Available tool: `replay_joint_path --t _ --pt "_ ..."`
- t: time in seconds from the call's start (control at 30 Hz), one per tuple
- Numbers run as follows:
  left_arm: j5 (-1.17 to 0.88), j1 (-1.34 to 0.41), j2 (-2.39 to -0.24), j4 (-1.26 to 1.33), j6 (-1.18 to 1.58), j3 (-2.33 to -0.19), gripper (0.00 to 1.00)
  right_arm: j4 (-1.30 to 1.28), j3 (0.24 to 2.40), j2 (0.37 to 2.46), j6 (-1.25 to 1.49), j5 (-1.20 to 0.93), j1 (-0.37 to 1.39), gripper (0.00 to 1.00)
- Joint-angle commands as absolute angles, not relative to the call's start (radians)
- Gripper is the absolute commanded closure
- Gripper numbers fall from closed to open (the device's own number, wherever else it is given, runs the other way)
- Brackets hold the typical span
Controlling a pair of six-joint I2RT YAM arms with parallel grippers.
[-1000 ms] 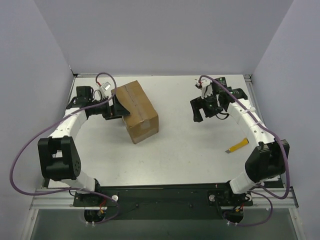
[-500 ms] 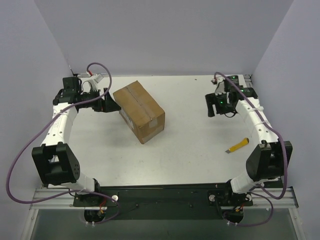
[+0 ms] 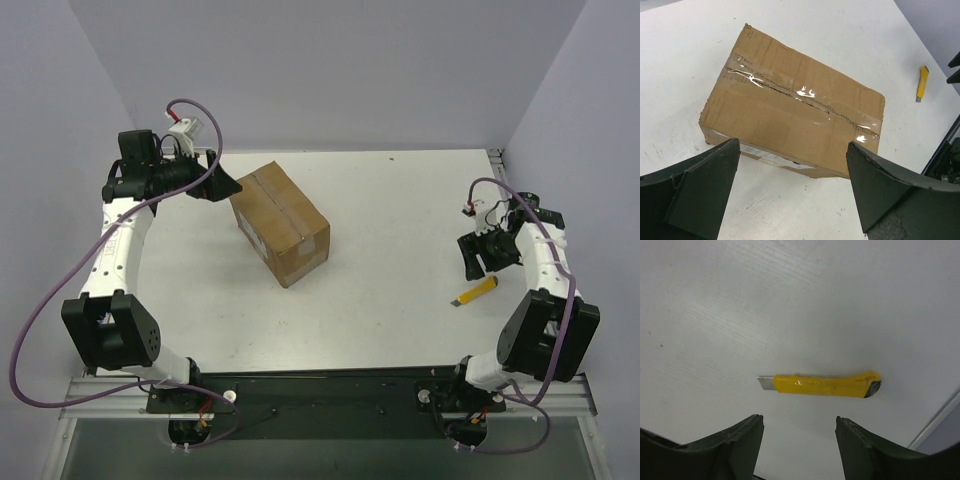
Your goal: Unpack the express box
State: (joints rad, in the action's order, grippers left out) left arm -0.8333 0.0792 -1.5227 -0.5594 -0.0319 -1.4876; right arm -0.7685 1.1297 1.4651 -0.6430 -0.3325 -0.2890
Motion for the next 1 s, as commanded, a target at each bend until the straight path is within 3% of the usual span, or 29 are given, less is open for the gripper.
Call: replay_joint_path --t 0.0,0.2,0.37,0.53,0.7,0.8,0.97 --pt "-0.819 0.080 -1.502 -0.541 -0.060 -1.508 0.03 -0.834 1.094 1.404 -1.210 -0.423 -0.333 0.40" --pt "-0.763 0.075 -1.491 -0.581 -0.121 -1.506 0.03 -0.838 1.014 1.434 -1.739 -0.414 -0.365 0.34" --pt "-0.718 0.075 -1.491 -0.620 -0.155 -1.513 0.03 -0.822 0.988 1.506 -1.980 -0.400 -0.364 0.39" --pt "-0.695 0.075 -1.477 -0.615 -0.143 -1.499 0.03 -0.784 0.983 1.540 -1.980 -0.341 -0.301 0.49" --pt "-0.696 0.074 -1.471 -0.612 -0.140 -1.496 0.03 -0.799 0.974 1.507 -1.990 -0.296 -0.275 0.45" --pt "-0.703 0.074 -1.468 -0.604 -0.129 -1.500 0.03 -0.862 1.034 1.464 -1.942 -0.389 -0.246 0.43" --pt "-0.718 0.074 -1.471 -0.575 -0.103 -1.488 0.03 -0.977 1.137 1.473 -1.913 -0.404 -0.157 0.46"
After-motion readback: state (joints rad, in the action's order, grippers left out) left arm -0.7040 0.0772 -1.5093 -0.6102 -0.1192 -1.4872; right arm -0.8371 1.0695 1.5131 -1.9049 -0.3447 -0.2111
